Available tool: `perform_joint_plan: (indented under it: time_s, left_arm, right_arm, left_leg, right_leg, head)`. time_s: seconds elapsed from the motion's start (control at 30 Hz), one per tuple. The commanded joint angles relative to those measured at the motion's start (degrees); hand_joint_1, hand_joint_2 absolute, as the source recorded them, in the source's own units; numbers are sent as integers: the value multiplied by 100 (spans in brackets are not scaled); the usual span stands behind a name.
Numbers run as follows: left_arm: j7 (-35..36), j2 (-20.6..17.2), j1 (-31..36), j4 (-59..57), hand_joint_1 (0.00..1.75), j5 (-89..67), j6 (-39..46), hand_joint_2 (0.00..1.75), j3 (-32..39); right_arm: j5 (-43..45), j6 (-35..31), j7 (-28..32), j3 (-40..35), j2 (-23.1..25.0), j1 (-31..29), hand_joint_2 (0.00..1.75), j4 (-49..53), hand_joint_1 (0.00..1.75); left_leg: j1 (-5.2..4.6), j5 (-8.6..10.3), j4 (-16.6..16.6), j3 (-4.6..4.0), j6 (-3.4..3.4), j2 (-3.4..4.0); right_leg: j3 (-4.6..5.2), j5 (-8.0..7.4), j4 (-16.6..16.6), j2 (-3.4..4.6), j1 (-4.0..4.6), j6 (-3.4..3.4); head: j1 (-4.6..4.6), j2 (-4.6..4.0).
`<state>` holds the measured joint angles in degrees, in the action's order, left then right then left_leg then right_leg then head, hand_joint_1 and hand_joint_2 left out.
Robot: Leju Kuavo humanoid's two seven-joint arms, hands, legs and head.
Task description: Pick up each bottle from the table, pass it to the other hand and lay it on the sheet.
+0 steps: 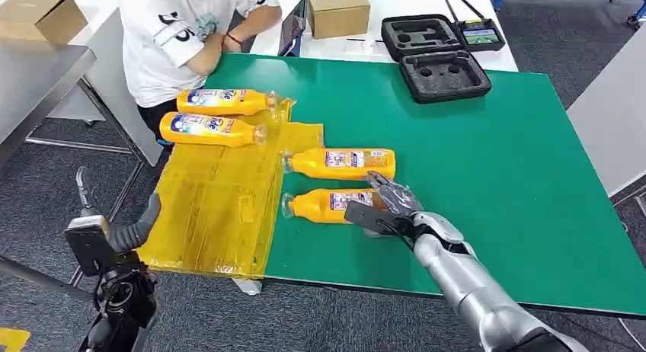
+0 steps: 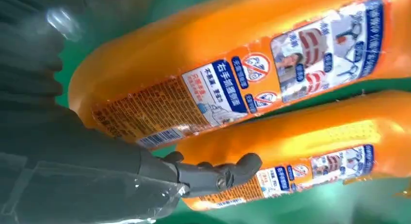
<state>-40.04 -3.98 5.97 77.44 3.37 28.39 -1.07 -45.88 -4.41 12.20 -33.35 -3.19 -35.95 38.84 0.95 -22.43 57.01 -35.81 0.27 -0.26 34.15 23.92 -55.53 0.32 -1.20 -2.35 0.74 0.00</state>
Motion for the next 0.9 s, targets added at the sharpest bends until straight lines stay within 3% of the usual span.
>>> perform_joint_plan:
  time_s: [0.03, 0.17, 0.2, 0.23, 0.27, 0.73, 0.9]
  left_arm:
    - [84, 8, 455, -680, 0, 110, -37, 175, -280]
    - [113, 22, 545, -759, 0, 147, -65, 175, -369]
    - [128, 28, 614, -851, 0, 148, -82, 175, -416]
    - [139, 41, 646, -886, 0, 161, -91, 175, -435]
    - [150, 62, 706, -953, 0, 169, -88, 175, -462]
    - [173, 69, 728, -963, 0, 284, -33, 175, -529]
    - [175, 77, 611, -800, 0, 246, -4, 175, -499]
  right_arm:
    - [-128, 372, -172, -570, -90, -353, 175, -900, 0]
    - [-179, 524, -272, -692, -153, -418, 175, -945, 2]
    - [-200, 576, -313, -733, -191, -404, 175, -946, 47]
    - [-229, 600, -347, -768, -223, -391, 175, -947, 154]
    - [-229, 616, -348, -786, -288, -347, 175, -921, 169]
    - [-255, 766, -238, -969, -477, -359, 175, -814, 175]
    - [161, 549, 269, -707, -341, -257, 175, -578, 175]
  left_leg:
    - [3, -9, -2, 27, 4, -14]
    - [0, -2, -4, 23, 3, -12]
    - [2, -3, -3, 25, 3, -11]
    - [7, -14, -1, 46, 7, -18]
    - [1, -3, -6, 33, 5, -21]
    - [1, -4, -2, 37, 3, -6]
    - [4, -15, 1, 54, 7, -8]
  right_leg:
    - [-35, 13, 6, -19, 6, 11]
    - [-26, 6, 6, -16, 2, 6]
    - [-28, 6, 7, -15, 4, 6]
    - [-57, 16, 11, -26, 12, 16]
    - [-41, 10, 9, -27, 4, 8]
    - [-38, 5, 8, -10, 3, 5]
    - [-60, 16, 10, -16, 8, 14]
  head:
    - [0, 0]
    - [0, 0]
    - [0, 0]
    - [2, -2]
    - [0, 0]
    - [0, 0]
    - [0, 0]
